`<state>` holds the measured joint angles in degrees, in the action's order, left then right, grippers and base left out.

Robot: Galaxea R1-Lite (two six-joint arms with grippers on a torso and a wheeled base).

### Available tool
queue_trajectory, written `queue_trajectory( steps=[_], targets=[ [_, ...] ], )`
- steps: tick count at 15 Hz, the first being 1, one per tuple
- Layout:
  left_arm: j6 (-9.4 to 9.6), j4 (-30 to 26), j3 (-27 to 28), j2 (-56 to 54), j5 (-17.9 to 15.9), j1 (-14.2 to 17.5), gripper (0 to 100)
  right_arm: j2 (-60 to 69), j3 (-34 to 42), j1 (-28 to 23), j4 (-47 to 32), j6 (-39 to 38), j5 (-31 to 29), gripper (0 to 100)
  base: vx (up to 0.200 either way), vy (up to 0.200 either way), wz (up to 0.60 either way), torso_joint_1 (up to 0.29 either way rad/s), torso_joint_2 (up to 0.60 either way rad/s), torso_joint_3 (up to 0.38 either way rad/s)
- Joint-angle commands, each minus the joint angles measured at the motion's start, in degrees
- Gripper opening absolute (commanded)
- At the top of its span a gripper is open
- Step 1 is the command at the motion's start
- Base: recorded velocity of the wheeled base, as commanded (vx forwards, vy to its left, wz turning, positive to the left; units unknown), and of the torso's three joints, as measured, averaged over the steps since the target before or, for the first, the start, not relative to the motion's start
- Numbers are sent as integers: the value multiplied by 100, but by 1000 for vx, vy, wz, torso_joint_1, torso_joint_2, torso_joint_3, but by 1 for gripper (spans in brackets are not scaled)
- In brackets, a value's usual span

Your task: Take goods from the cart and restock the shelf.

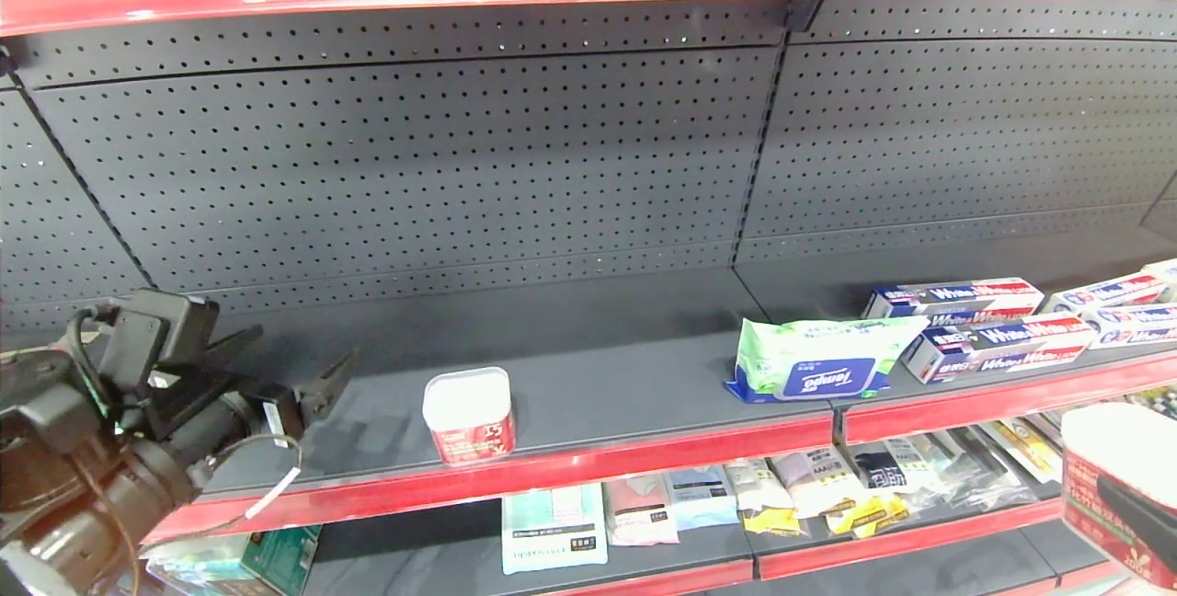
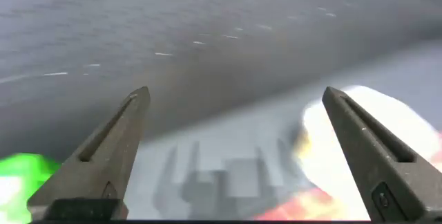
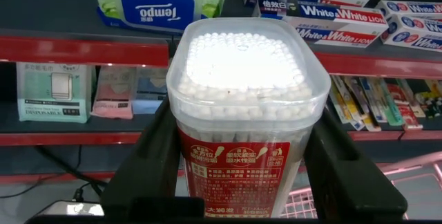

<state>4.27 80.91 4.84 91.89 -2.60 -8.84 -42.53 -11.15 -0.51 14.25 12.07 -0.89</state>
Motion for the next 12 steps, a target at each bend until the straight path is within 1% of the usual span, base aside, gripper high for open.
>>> queue_trajectory(
  steps=[1,2,3,4,5,6,7,8,9,10,11,12],
  targets=[
    [-75,-1024,-484,-1763,-1111,-470,100,8,-97,7,8,6,1,0,0,0,0,0,0,0],
    [-75,-1429,-484,-2176,-1419,-470,100,8,-133,7,8,6,19,0,0,0,0,0,0,0],
    [-75,-2193,-396,-2817,-1744,-470,100,-18,-212,-2,8,24,19,0,0,0,0,0,0,0],
    [-58,-3354,-36,-3485,-1700,-452,100,-53,-220,-2,16,15,19,0,0,0,0,0,0,0],
    [-58,-4285,369,-3907,-1358,-399,100,-9,-229,16,8,15,27,0,0,0,0,0,0,0],
    [-84,-5155,738,-4294,-777,-382,100,35,-238,42,16,15,63,0,0,0,0,0,0,0],
    [-145,-5929,922,-4680,-171,-382,100,70,-326,69,8,24,89,0,0,0,0,0,0,0],
    [-181,-6509,905,-5155,172,-391,100,43,-405,69,8,32,133,0,0,0,0,0,0,0],
    [-137,-6975,843,-5718,66,-461,100,26,-431,113,8,32,247,0,0,0,0,0,0,0],
    [13,-7607,896,-6447,-426,-760,100,35,-405,139,8,32,379,0,0,0,0,0,0,0],
    [197,-8574,1116,-7185,-804,-1050,100,35,-387,139,8,24,467,0,0,0,0,0,0,0],
    [276,-9611,1379,-7765,-971,-1226,100,26,-396,139,8,6,520,0,0,0,0,0,0,0]
  ],
)
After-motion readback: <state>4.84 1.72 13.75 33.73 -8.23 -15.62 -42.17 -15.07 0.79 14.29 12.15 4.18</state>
